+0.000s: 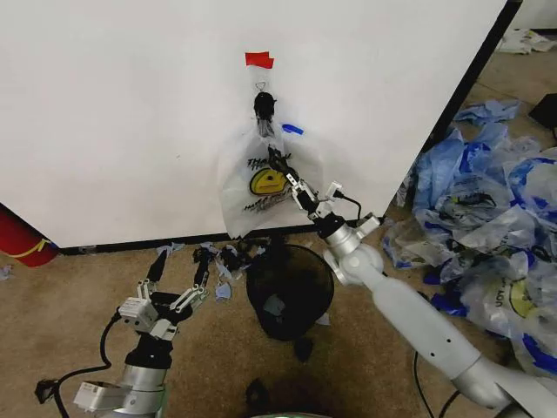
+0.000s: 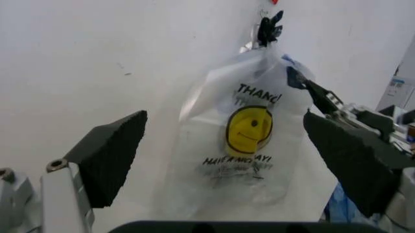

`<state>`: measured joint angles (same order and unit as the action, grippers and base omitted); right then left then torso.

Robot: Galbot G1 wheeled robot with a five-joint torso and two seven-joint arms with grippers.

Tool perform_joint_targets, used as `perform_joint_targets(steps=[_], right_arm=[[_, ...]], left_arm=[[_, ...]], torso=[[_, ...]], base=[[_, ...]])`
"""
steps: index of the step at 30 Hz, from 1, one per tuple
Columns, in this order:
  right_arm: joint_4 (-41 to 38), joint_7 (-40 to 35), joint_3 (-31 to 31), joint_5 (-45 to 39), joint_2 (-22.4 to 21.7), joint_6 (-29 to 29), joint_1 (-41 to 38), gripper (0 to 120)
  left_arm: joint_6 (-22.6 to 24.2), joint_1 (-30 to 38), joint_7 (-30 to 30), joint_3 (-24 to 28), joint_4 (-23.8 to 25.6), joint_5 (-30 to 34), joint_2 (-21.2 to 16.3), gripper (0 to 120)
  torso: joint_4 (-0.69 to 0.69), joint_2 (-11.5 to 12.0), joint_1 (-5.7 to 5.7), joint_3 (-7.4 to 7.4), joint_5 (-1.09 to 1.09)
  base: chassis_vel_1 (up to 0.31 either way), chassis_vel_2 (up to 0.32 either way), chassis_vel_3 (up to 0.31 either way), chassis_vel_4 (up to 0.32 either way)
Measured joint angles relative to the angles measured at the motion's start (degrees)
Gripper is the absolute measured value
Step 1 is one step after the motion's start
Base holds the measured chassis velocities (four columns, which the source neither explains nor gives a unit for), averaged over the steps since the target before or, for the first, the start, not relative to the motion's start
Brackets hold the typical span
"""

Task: Pick up the garbage bag from the wall and place it over the trash bin.

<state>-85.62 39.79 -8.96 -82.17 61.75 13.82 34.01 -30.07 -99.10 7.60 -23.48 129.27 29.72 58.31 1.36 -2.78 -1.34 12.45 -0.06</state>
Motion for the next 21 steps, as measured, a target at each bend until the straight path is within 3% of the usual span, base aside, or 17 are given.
perform_joint_targets(steps=[10,21], right_arm=[[-0.6,6.2,0.4,0.5,-6.9,-1.4,2.0,0],[0.8,8.9,1.0,2.7,-9.7,-1.3,3.8,0]], left_arm=[[0.0,0.2,0.1,0.4,-0.3,-0.2,0.0,94],[-0.2,-0.1,0.1,0.4,-0.1,-0.7,0.4,94]], torso=[[-0.01,0.0,0.0,0.0,0.01],[0.0,0.0,0.0,0.01,0.01]], base=[[0.0,0.0,0.0,0.0],[0.0,0.0,0.0,0.0]])
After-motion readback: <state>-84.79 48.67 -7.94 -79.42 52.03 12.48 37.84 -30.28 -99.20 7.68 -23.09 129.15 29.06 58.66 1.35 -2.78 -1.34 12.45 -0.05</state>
